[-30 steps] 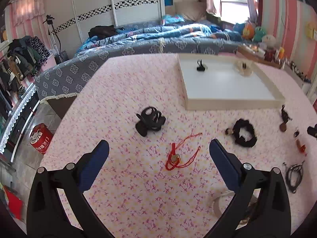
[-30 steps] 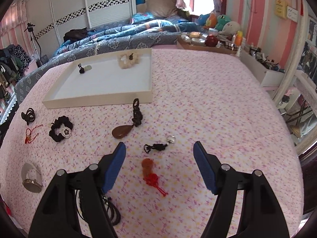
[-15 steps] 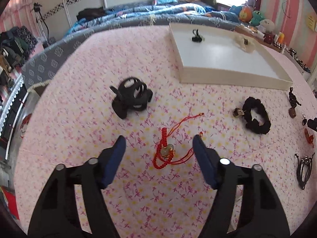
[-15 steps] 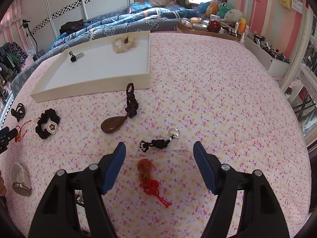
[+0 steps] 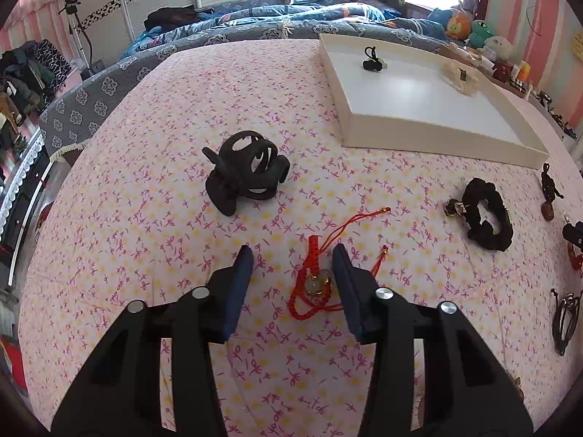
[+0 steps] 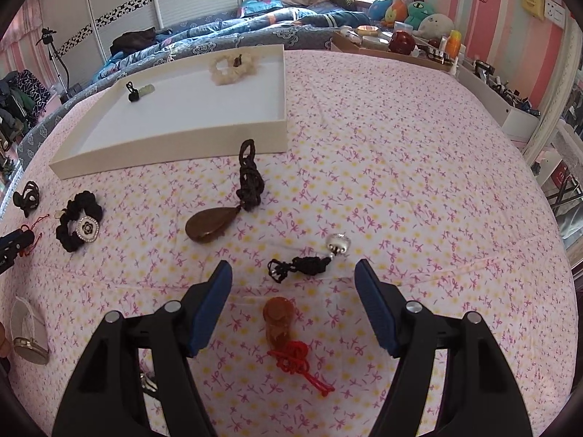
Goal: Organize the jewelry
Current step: 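Grasp the red cord with gold coin in the left tool while the right tool grasps the black keychain, then carry the red cord in the left tool while the right tool carries the black keychain over the tray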
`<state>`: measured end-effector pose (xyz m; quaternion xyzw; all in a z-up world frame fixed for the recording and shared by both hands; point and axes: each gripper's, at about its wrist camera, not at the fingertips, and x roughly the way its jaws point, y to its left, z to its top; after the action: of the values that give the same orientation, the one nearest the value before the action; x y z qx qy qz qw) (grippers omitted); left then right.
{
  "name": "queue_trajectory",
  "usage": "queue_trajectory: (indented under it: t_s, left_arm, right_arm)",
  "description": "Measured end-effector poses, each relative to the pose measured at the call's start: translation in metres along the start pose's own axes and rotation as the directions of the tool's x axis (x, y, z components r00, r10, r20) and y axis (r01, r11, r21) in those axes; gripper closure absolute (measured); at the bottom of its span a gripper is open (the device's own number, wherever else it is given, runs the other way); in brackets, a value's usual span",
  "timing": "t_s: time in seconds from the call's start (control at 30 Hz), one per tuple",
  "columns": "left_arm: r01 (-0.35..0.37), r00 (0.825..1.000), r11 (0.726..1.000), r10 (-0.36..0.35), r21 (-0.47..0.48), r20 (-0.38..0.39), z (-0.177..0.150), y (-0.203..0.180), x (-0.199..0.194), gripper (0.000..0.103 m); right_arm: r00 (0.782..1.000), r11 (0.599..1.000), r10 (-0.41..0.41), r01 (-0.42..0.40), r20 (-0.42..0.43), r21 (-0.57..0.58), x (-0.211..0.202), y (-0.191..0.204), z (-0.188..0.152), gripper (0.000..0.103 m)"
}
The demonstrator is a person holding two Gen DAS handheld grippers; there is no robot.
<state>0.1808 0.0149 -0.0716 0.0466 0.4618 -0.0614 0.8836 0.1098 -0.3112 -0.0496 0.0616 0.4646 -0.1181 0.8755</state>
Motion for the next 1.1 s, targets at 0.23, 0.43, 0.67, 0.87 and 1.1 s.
queue_trajectory:
  t_s: [0.23, 0.43, 0.67, 0.87, 1.1]
  left_arm:
    - [0.002, 1.0, 1.0, -0.002, 0.0, -0.002, 0.001, 0.0, 0.001, 0.066]
    - [0.008, 1.0, 1.0, -0.008, 0.0, -0.006, 0.0, 0.001, 0.0, 0.072]
    - [0.015, 1.0, 1.0, -0.015, 0.008, -0.016, -0.003, -0.003, -0.004, 0.089]
    - [0.022, 0.999, 1.0, -0.021, 0.008, -0.031, -0.003, -0.002, -0.005, 0.096]
    - [0.02, 1.0, 1.0, -0.02, 0.002, -0.01, 0.002, 0.005, -0.021, 0.096]
  right_arm:
    - [1.0, 0.999, 0.02, -0.019, -0.019, 0.037, 0.01, -0.005, 0.006, 0.057]
    - [0.999, 0.996, 0.029, -0.027, -0.025, 0.083, 0.006, -0.02, 0.003, 0.078]
    - [0.999, 0.997, 0.014, -0.011, -0.031, 0.081, 0.004, -0.031, -0.001, 0.087]
    - [1.0, 0.999, 0.007, -0.006, -0.02, 0.031, 0.006, -0.029, 0.002, 0.09]
    - [1.0, 1.0, 0.015, -0.015, 0.026, 0.005, -0.007, -0.031, 0.009, 0.091]
